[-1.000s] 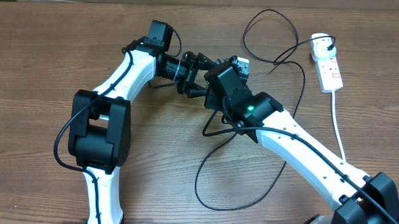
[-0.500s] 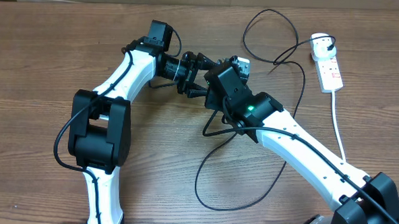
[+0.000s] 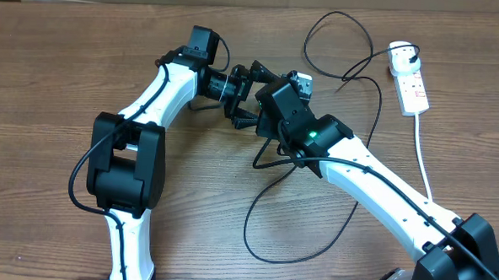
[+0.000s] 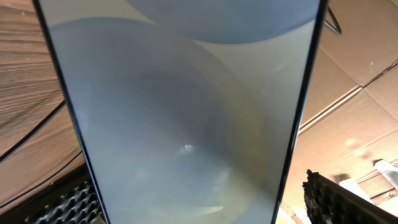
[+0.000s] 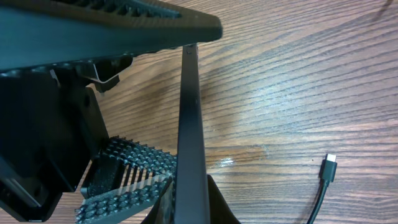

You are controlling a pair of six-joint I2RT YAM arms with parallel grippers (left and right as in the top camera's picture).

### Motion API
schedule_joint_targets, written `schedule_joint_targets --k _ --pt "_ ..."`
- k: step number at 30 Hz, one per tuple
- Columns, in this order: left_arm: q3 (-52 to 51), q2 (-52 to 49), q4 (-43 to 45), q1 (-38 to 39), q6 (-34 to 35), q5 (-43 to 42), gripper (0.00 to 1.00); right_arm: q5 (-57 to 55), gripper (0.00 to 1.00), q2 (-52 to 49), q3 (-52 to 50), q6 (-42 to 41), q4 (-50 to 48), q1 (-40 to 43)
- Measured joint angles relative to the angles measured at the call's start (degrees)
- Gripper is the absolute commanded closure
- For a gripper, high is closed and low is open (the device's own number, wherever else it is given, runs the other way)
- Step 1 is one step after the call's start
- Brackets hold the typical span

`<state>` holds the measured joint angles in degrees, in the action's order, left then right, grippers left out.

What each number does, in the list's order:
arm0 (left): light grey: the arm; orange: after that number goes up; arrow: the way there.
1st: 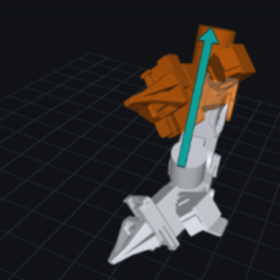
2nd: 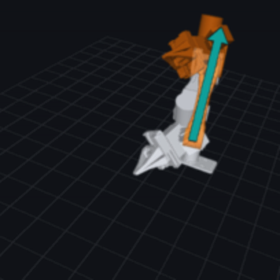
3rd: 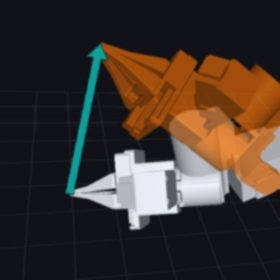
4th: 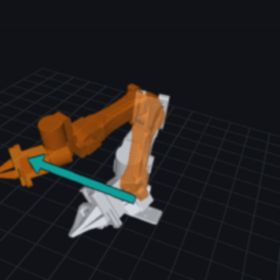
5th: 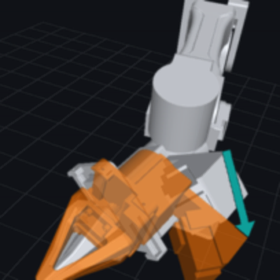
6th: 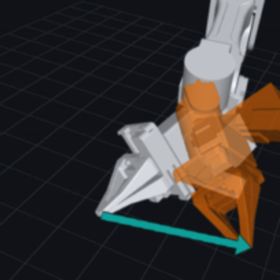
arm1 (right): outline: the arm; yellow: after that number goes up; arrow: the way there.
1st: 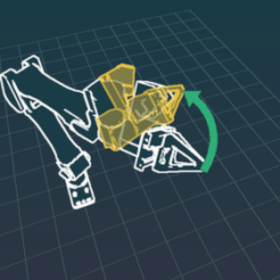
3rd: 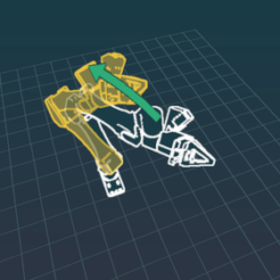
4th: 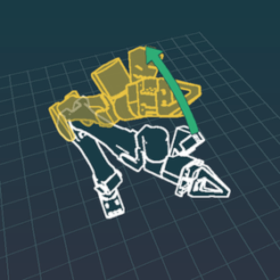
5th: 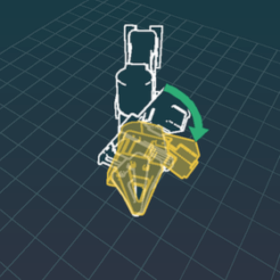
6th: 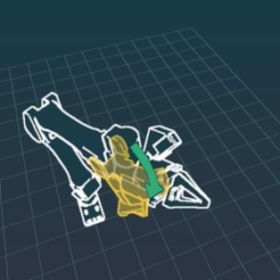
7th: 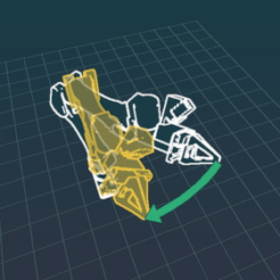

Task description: Plug charger to phone and switch on socket

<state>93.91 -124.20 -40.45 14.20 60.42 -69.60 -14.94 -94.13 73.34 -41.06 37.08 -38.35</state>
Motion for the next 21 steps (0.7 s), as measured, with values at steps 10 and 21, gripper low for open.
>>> schedule_joint_targets --k 10,21 --pt "0.0 0.0 3.2 -1.0 -1.1 8.0 0.0 -3.1 0.96 0.0 0.7 0.5 4.5 0.0" --pt "0.0 13.9 -2.4 -9.3 -18.1 21.2 0.0 3.5 0.96 4.7 1.7 0.6 7.8 12.5"
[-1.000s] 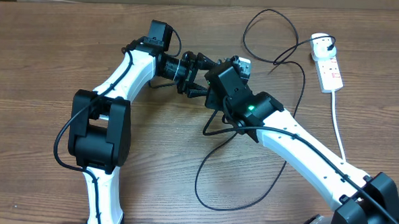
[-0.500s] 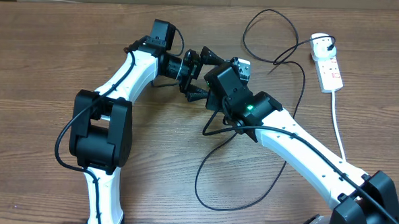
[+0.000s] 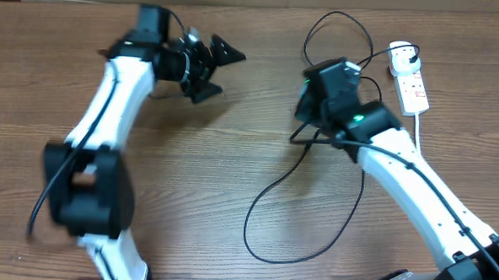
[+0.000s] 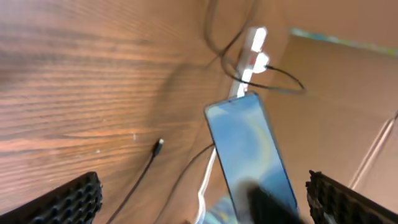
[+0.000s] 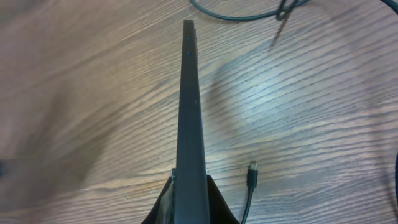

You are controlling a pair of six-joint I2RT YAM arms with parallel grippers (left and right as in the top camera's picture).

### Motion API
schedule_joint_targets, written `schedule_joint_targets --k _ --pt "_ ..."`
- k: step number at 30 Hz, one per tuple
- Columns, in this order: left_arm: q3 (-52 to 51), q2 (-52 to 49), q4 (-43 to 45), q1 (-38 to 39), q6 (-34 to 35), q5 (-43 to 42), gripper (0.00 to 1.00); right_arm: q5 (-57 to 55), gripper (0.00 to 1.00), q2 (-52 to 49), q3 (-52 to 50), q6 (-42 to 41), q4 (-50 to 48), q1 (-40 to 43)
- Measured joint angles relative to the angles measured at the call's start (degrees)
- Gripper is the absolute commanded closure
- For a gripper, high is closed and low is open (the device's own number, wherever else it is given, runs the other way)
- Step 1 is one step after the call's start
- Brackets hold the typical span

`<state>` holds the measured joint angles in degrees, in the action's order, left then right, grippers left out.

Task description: Plug charger to phone and switch on socket

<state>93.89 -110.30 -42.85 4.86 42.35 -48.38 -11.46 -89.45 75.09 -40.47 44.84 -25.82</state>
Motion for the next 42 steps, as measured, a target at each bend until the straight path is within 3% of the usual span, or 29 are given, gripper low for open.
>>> schedule_joint_targets --k 6,9,16,19,24,33,42 --pt "1.4 29.0 -11.9 4.5 -8.3 19.5 0.01 9.6 0.96 0.3 0.2 0.0 -0.9 5.3" --pt "2.1 38.2 -20.4 8.0 -9.8 29.0 0.0 16.2 0.96 0.3 0.2 0.0 -3.8 6.7" --pt "1.3 41.8 -35.5 8.5 -7.4 45.2 0.0 31.0 0.96 0.3 0.2 -0.1 -10.9 7.5" --pt "1.0 41.7 -34.9 8.6 -4.7 48.7 0.0 36.2 0.96 0.3 0.2 -0.4 -12.1 7.5" --pt "1.0 38.5 -28.4 8.6 -0.2 46.4 0.0 45.9 0.96 0.3 0.3 -2.8 -18.4 7.5" --pt "0.9 27.1 -10.8 8.6 -1.1 27.0 0.01 56.5 0.96 0.3 0.5 -14.8 -28.0 7.7" --pt "0.9 26.8 -7.9 8.6 7.5 23.2 0.09 59.1 0.96 0.4 0.6 -30.8 -35.5 9.3"
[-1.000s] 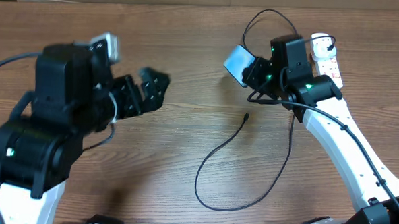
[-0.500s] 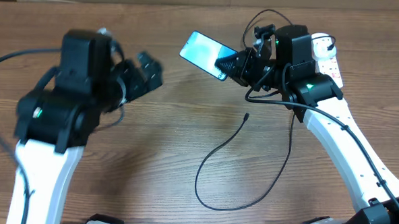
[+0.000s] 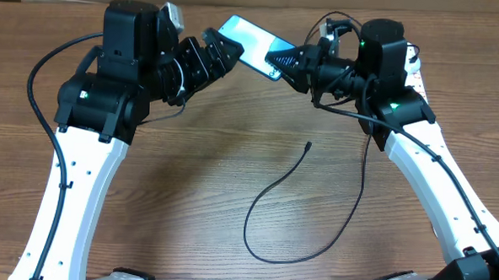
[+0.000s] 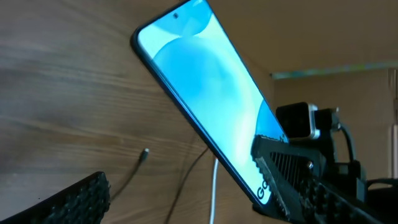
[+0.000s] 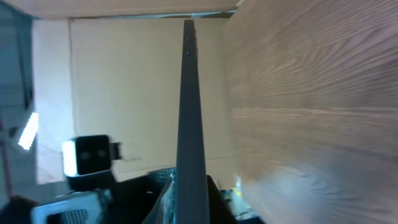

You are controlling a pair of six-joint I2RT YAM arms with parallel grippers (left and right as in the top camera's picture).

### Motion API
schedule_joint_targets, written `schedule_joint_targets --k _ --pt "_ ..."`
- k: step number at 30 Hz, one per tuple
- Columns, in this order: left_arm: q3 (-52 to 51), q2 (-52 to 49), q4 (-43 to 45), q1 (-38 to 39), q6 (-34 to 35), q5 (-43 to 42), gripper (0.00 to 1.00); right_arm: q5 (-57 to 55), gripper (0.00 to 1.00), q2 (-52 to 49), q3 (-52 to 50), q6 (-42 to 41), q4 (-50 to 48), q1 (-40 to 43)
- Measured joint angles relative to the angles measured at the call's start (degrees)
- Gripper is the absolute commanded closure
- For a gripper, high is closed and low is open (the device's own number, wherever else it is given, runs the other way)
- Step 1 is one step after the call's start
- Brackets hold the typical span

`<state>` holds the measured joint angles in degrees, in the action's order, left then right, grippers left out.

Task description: Plug charger to phone and switch on socket

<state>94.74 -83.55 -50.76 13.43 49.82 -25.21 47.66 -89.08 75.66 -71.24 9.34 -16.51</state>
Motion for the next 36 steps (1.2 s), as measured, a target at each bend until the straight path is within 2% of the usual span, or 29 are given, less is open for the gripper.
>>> schedule_joint_targets --k 2,4,7,10,14,20,23,28,31,36 --pt "0.0 0.0 0.8 0.0 4.2 -0.1 0.15 0.5 0.96 0.0 0.0 -5.7 -2.0 0.0" --pt "0.0 0.0 3.8 0.0 8.7 0.0 0.17 1.6 0.96 0.0 0.0 -11.0 -5.2 0.0" --pt "0.0 -0.1 5.8 0.0 12.4 0.0 0.22 2.6 0.96 0.0 0.0 -14.3 -7.0 0.0" --pt "0.0 -0.2 6.3 0.0 17.6 0.1 0.36 3.5 0.96 0.0 0.0 -17.8 -7.0 0.0" --pt "0.0 -1.7 7.8 0.0 22.2 -0.3 0.37 4.0 0.96 0.0 0.0 -21.5 -7.1 -0.3" --pt "0.0 -4.5 12.5 0.0 24.0 -3.8 0.37 3.3 0.96 0.0 0.0 -24.1 -7.2 -2.8" --pt "0.0 -4.6 12.8 0.0 24.7 -4.9 0.44 2.9 0.96 0.0 0.0 -24.6 -8.3 -3.1" --pt "0.0 -4.6 12.9 0.0 25.9 -5.5 0.48 2.8 0.96 0.1 0.0 -24.9 -9.8 -3.1" --pt "0.0 -4.6 12.9 0.0 26.6 -5.9 0.58 2.7 0.96 0.1 0.0 -25.0 -9.8 -3.2" --pt "0.0 -4.6 12.7 0.0 27.5 -6.1 0.66 2.1 0.96 0.1 0.0 -25.0 -9.9 -3.6"
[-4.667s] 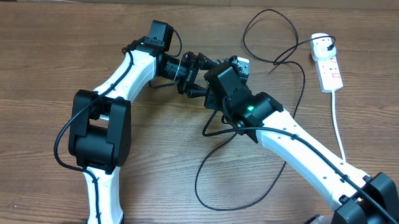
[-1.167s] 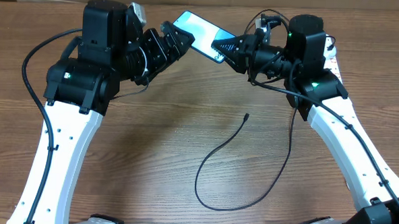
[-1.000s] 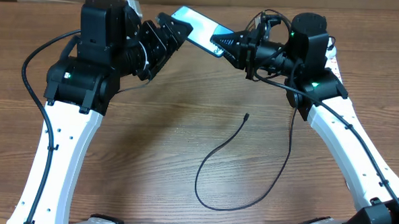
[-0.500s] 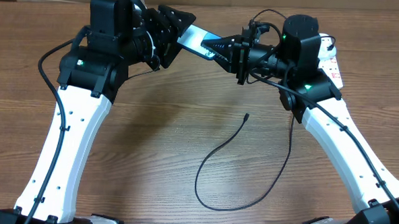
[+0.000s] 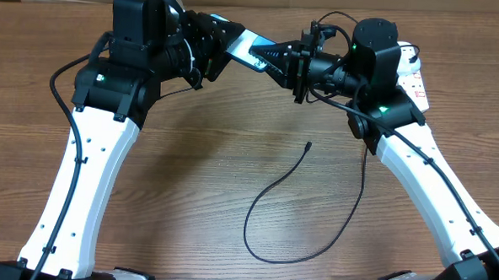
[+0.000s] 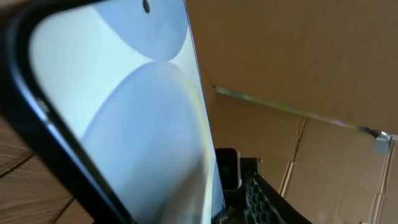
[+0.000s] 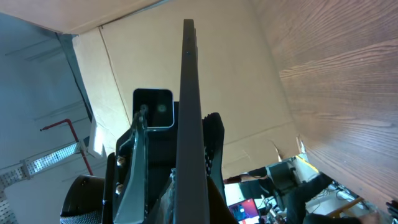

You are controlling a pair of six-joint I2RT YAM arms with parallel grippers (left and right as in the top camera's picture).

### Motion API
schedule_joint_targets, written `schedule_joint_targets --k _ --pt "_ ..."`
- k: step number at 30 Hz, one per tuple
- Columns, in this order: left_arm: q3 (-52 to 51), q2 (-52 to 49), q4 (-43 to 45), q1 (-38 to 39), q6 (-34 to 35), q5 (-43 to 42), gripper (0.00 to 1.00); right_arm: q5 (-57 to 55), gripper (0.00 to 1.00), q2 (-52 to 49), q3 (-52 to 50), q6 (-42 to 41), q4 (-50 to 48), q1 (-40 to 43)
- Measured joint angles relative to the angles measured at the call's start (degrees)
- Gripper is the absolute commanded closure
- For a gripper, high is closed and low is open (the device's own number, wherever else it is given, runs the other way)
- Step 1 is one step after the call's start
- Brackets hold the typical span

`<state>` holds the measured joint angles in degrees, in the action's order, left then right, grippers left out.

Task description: Plug charger to phone and switch on socket

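Observation:
A black phone [image 5: 252, 51] with a blue screen hangs high over the back of the table. My right gripper [image 5: 288, 66] is shut on its lower end, and the right wrist view shows it edge-on [image 7: 188, 112]. My left gripper [image 5: 222, 46] is open, its fingers either side of the phone's upper end. In the left wrist view the screen [image 6: 143, 124] fills the frame and my own fingers are hidden. The black charger cable [image 5: 264, 200] loops on the table with its plug [image 5: 307, 145] lying free. The white socket strip [image 5: 420, 95] lies partly behind the right arm.
The wooden table [image 5: 189, 179] carries only the cable and the strip. A cardboard wall [image 5: 458, 4] runs along the back edge. Both arms reach inward, so their wrists crowd the back middle.
My left gripper, open a little short of the phone's upper end, now has that end between its fingers. The right gripper holds the phone in nearly the same place.
Both grippers were at the phone low over the table's middle, the left holding it and the right shut on its edge. Then the left was off it at the far left. Then the right held the phone high at the back, and the left has closed in.

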<state>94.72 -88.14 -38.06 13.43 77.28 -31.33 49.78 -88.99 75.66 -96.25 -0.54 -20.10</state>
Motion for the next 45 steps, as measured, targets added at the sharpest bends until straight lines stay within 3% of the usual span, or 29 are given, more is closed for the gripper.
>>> schedule_joint_targets --k 9,23,28,30,34,37,42,45 --pt "-0.4 0.0 -0.2 -0.1 0.6 0.0 0.82 -1.4 0.96 0.0 0.2 -0.2 -0.3 -0.7" --pt "-0.5 0.0 -0.3 -0.1 1.0 0.0 0.88 -1.6 0.96 0.1 0.2 -0.9 -0.3 -0.7" --pt "-0.5 0.0 0.0 -0.1 2.4 0.0 0.96 -1.5 0.96 0.1 0.2 -1.7 -0.3 -0.7" --pt "-0.5 0.0 0.2 -0.3 3.3 -0.4 0.95 -1.3 0.85 0.1 0.2 -2.1 -0.3 -0.7" --pt "-0.5 0.0 0.2 -0.3 3.0 -0.3 0.95 0.5 0.74 0.1 0.2 -1.1 0.0 -1.9" --pt "-0.5 -0.1 0.0 -0.3 2.3 -0.4 0.96 1.6 0.6 0.2 0.3 -0.4 -0.2 -3.9" --pt "-0.5 -0.1 -0.1 -0.3 1.8 0.8 0.96 1.5 0.2 0.2 0.5 2.0 0.8 -4.0" --pt "-0.5 -0.1 -0.2 -0.3 1.3 2.5 0.96 0.7 0.16 0.4 0.7 4.5 4.2 -4.0"
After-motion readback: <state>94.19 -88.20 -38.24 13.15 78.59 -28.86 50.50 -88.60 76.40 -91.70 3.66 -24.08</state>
